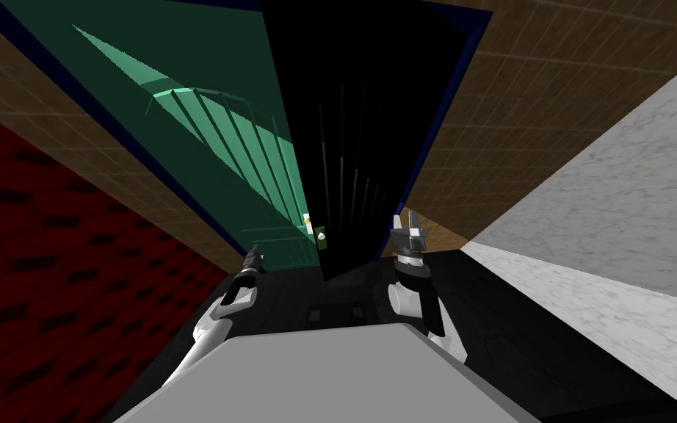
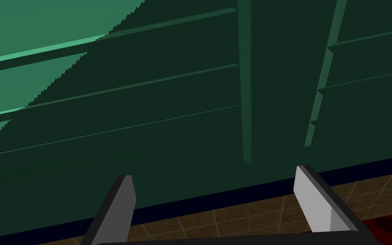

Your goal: Pull the door open

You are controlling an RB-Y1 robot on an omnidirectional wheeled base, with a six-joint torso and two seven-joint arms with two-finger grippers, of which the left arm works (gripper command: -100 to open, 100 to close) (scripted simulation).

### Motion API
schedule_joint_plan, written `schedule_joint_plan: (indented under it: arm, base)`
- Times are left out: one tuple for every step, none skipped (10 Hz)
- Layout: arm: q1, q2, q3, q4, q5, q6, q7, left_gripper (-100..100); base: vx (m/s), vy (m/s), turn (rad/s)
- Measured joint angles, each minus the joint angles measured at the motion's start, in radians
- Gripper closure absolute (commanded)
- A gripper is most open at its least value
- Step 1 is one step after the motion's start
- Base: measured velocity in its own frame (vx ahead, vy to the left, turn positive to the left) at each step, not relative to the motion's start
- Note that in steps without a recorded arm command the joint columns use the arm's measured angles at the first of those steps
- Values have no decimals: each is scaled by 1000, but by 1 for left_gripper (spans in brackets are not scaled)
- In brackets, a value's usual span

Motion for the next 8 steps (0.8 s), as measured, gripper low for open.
schedule_joint_plan:
  arm:
    - [-4, -7, 1, -2, 1, 1, -1, -100]
    - [-11, -14, 0, -3, 1, 1, -2, -100]
    - [-14, -23, -4, -9, 2, 2, -2, -100]
    - [-23, -31, -9, -11, 3, 3, -2, -100]
    - [-33, -40, -18, -9, 3, 1, 0, -100]
    - [-45, -54, -27, -9, 2, -1, -1, -100]
    - [-62, -63, -37, -4, 2, -2, -1, -100]
    - [-78, -73, -48, 9, 1, -10, -1, -100]
  base:
    - [208, -8, -112]
    - [194, 0, -128]
    - [187, -25, -182]
    - [202, 18, -216]
    - [204, 19, -166]
    - [213, -29, -122]
    - [212, -62, -146]
    - [230, -107, -215]
